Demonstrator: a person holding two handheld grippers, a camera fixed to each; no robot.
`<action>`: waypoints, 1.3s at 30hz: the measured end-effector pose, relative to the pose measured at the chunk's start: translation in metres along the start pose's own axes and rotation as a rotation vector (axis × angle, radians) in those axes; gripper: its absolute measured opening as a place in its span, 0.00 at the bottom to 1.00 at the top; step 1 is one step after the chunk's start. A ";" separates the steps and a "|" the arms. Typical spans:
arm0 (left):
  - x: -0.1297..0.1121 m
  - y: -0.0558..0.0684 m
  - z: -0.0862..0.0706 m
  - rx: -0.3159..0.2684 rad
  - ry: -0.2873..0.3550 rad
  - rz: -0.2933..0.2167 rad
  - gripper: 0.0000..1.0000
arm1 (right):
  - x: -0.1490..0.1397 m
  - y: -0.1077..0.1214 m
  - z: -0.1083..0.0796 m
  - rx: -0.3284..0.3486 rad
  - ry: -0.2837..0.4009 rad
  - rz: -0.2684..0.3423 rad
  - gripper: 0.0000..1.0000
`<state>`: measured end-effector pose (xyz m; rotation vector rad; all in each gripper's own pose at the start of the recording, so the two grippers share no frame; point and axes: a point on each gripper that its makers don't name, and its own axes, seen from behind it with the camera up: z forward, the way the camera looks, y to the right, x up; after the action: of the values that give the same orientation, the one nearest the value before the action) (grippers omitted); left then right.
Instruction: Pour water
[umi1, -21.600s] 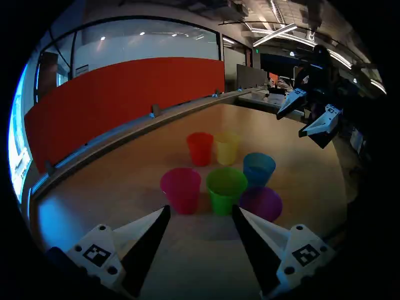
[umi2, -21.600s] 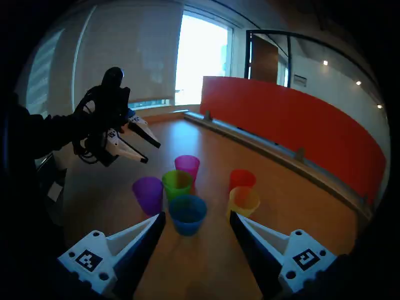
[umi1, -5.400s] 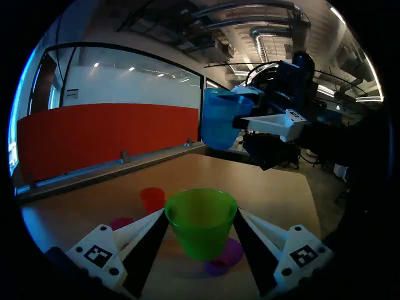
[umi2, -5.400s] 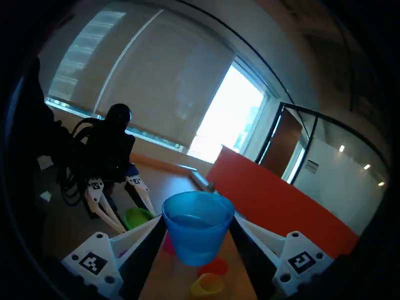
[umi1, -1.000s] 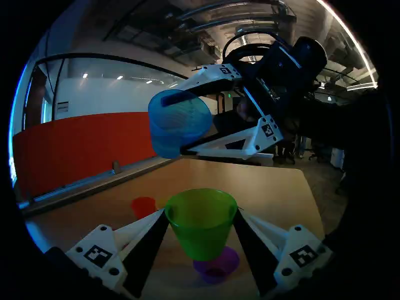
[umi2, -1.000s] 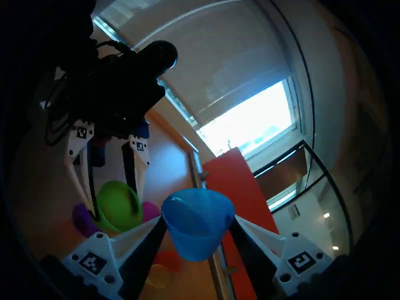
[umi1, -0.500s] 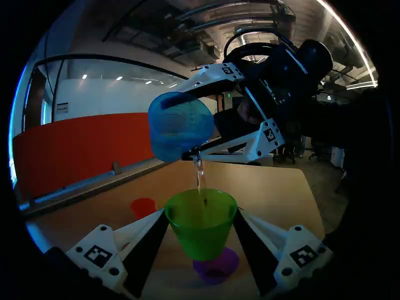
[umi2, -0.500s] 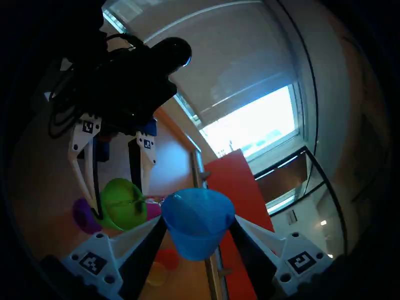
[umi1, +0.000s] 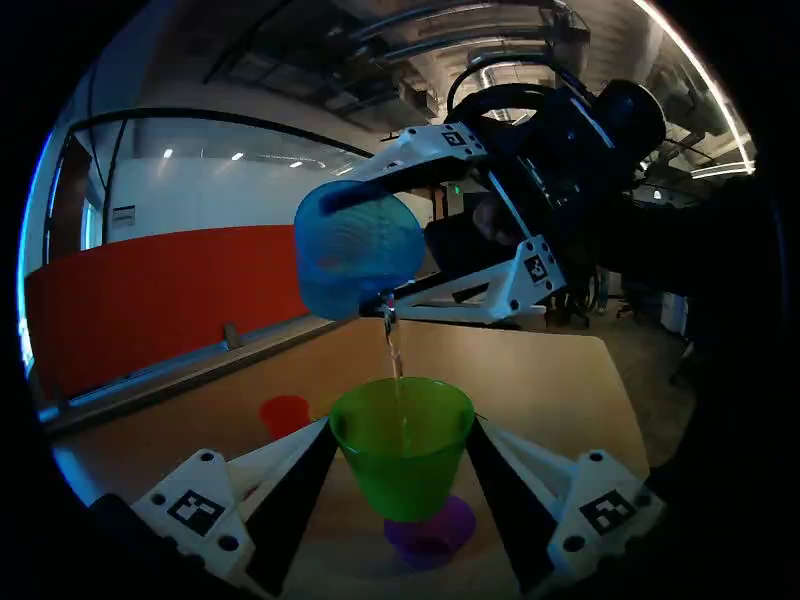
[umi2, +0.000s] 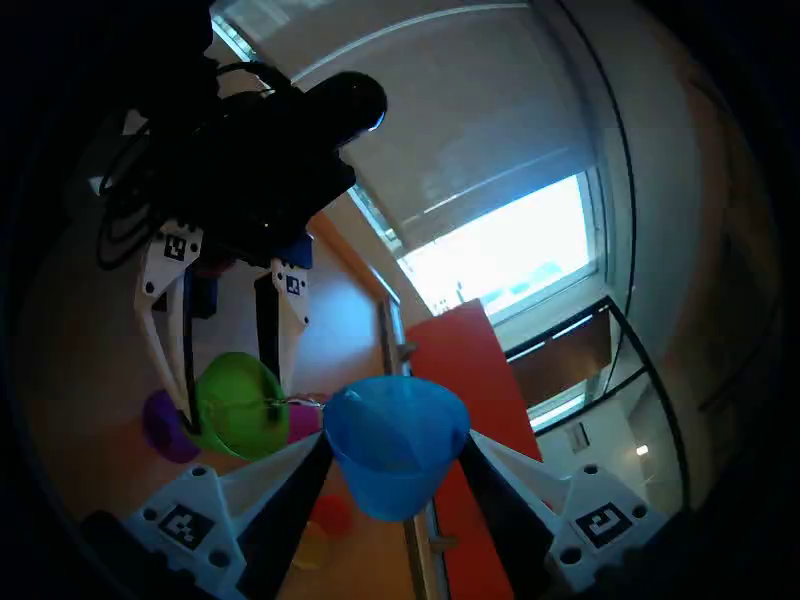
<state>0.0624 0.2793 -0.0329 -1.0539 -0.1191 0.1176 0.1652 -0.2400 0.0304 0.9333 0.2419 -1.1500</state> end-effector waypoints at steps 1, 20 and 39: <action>0.000 0.000 0.000 0.000 0.000 0.001 0.87 | 0.000 0.000 0.000 -0.001 0.001 0.000 0.90; -0.001 -0.001 0.000 0.003 0.000 0.000 0.87 | -0.002 0.004 0.000 -0.013 -0.002 -0.036 0.89; -0.002 0.000 0.003 0.001 -0.004 0.007 0.87 | -0.004 0.009 0.000 -0.027 -0.005 -0.073 0.90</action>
<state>0.0604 0.2816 -0.0321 -1.0531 -0.1190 0.1265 0.1712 -0.2368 0.0371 0.9040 0.2891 -1.2134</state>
